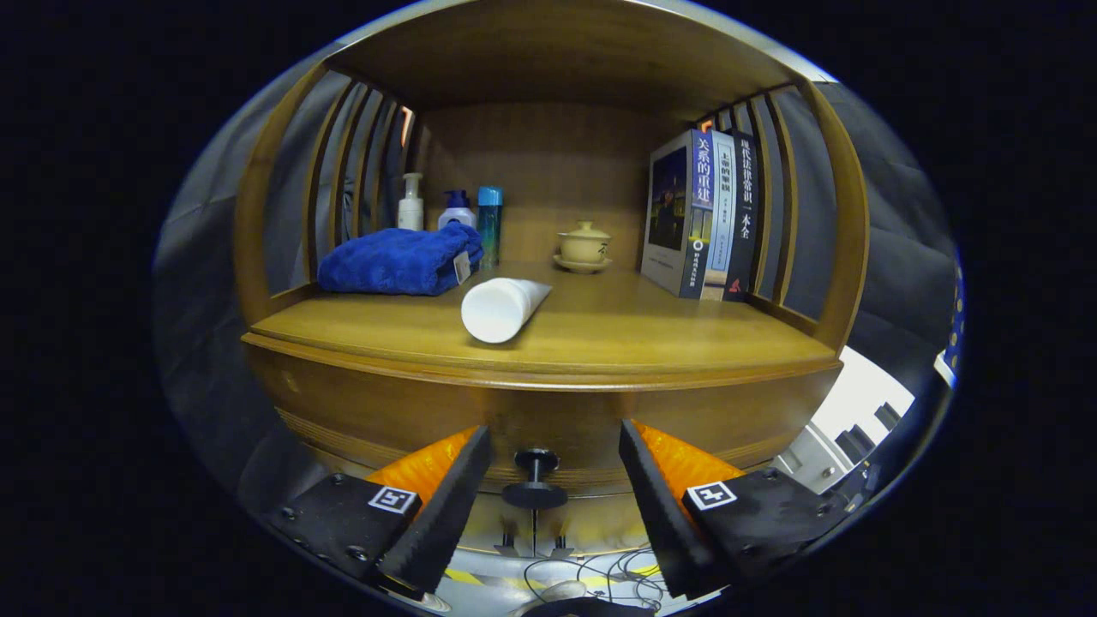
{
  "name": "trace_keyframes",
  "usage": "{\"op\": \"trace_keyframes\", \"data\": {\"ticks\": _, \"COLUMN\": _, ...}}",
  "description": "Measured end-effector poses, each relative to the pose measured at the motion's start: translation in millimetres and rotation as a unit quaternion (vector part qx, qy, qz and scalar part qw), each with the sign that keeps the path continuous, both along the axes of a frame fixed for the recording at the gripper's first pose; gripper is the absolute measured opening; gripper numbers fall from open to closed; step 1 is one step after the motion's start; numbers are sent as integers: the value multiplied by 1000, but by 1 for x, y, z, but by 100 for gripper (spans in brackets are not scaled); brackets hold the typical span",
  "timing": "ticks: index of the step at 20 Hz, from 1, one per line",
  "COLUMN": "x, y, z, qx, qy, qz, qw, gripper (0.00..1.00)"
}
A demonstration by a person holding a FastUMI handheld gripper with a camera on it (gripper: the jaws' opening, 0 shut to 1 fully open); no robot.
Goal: Pull open the drawer, take out the items inside it, and place them on the countertop above the cabinet.
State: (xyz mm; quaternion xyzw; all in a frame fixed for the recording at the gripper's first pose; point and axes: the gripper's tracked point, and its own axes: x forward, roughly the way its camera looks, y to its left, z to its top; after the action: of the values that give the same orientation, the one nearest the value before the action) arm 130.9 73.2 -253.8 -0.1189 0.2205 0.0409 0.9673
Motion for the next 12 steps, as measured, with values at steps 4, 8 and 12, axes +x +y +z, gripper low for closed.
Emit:
{"op": "trace_keyframes", "data": {"ticks": 4, "x": -18, "y": -9, "z": 44, "qx": 29, "qy": -11, "qz": -3, "qw": 1000, "gripper": 99}}
{"op": "trace_keyframes", "data": {"ticks": 8, "x": -24, "y": -25, "z": 125, "qx": 62, "qy": -43, "qz": -1, "qw": 997, "gripper": 99}}
{"op": "trace_keyframes", "data": {"ticks": 12, "x": -34, "y": -35, "z": 215, "qx": 60, "qy": -103, "qz": 1, "qw": 993, "gripper": 99}}
